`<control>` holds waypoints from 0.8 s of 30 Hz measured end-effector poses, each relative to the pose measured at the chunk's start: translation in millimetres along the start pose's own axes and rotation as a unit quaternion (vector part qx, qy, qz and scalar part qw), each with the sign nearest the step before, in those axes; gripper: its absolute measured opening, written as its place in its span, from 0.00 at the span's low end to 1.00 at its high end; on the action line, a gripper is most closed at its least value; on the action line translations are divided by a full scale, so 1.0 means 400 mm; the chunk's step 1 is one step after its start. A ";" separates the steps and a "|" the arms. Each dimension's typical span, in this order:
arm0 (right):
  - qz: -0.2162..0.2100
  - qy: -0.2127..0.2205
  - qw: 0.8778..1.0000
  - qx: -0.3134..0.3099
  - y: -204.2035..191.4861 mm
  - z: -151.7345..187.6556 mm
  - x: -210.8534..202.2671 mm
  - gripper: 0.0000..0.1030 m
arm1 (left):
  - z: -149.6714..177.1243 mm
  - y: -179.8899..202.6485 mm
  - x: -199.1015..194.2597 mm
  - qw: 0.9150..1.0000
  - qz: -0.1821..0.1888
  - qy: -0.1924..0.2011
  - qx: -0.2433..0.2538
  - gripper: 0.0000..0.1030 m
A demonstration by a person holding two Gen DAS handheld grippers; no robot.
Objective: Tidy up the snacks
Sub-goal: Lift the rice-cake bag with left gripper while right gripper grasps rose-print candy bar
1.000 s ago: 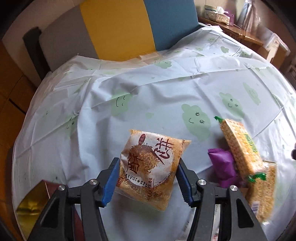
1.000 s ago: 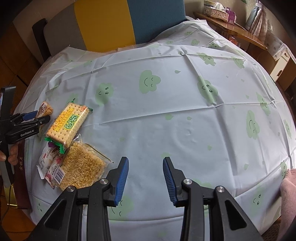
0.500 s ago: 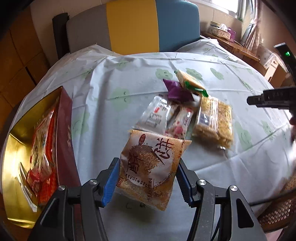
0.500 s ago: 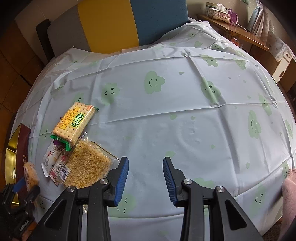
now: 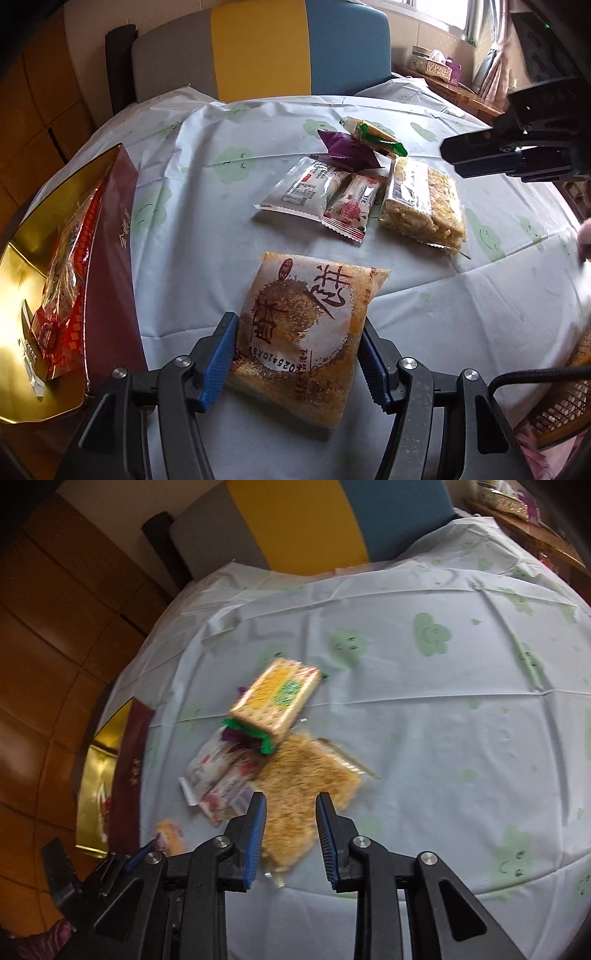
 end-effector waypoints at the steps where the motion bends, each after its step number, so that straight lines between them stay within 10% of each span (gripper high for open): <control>1: -0.011 -0.007 1.000 -0.004 -0.025 0.006 0.012 0.25 | 0.001 0.001 0.000 1.000 0.000 0.002 0.001 0.62; 10: -0.004 -0.064 0.998 -0.017 -0.174 0.004 0.177 0.26 | 0.012 -0.003 -0.007 1.000 0.011 0.013 -0.005 0.62; 24: 0.049 -0.063 0.993 0.090 -0.098 -0.022 0.206 0.33 | 0.012 -0.005 -0.008 1.000 0.018 0.018 -0.010 0.62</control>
Point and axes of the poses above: each gripper's, at about its wrist camera, not at the fingertips, and x roughly the way its jaws point, y to its right, z to its underside, the point moved 2 cm from there along x, roughly the way its jaws point, and after that the axes turned 9 degrees about x, right-handed, at the moved point
